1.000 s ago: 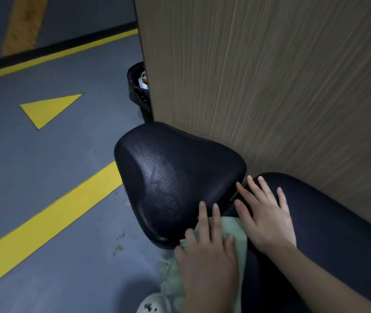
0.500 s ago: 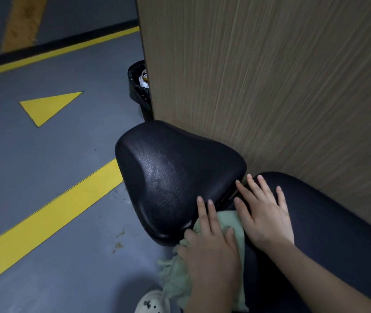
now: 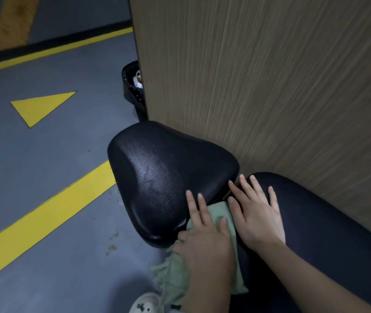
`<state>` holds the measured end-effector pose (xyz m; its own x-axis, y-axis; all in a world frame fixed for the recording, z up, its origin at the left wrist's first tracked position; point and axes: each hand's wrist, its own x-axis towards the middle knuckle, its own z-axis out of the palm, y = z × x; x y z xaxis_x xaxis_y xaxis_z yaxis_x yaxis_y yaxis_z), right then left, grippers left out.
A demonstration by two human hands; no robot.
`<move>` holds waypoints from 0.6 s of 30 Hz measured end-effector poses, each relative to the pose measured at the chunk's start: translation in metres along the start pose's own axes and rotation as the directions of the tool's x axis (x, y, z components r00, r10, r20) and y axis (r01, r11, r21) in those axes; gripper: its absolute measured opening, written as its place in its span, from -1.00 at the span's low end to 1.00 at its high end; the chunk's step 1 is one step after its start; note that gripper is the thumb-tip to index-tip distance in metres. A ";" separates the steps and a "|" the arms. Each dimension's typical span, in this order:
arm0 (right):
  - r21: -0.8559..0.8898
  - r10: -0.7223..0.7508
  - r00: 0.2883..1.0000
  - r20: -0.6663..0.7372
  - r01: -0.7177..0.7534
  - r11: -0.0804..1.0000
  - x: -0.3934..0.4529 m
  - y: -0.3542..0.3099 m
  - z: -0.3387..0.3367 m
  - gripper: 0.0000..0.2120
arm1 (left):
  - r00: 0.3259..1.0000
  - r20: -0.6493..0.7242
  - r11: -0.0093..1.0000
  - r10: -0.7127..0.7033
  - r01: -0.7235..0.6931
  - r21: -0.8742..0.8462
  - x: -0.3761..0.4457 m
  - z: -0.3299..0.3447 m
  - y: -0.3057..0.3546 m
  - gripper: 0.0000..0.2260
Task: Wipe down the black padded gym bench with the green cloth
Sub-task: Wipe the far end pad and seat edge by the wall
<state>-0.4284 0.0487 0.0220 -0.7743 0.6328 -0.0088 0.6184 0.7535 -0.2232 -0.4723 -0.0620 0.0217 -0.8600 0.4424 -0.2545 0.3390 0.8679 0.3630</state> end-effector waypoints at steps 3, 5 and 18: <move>-0.003 -0.002 1.000 -0.007 0.002 1.000 0.001 0.000 0.001 -0.32 | 0.980 -0.148 0.991 0.133 -0.136 -0.014 -0.011 0.006 -0.018 -0.34; -0.022 -0.001 1.000 -0.009 0.001 1.000 0.001 0.001 0.002 -0.33 | 0.958 -0.204 0.979 0.203 -0.205 0.009 -0.023 0.011 -0.038 -0.38; -0.056 0.112 0.994 -0.016 -0.112 0.992 -0.014 -0.007 0.005 -0.29 | 0.981 -0.155 0.992 0.116 -0.107 0.064 -0.010 0.005 -0.021 -0.37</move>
<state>-0.4232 0.0335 0.0188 -0.6983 0.7156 -0.0184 0.7080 0.6866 -0.1654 -0.4689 -0.0830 0.0121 -0.8635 0.4996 -0.0685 0.4529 0.8281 0.3304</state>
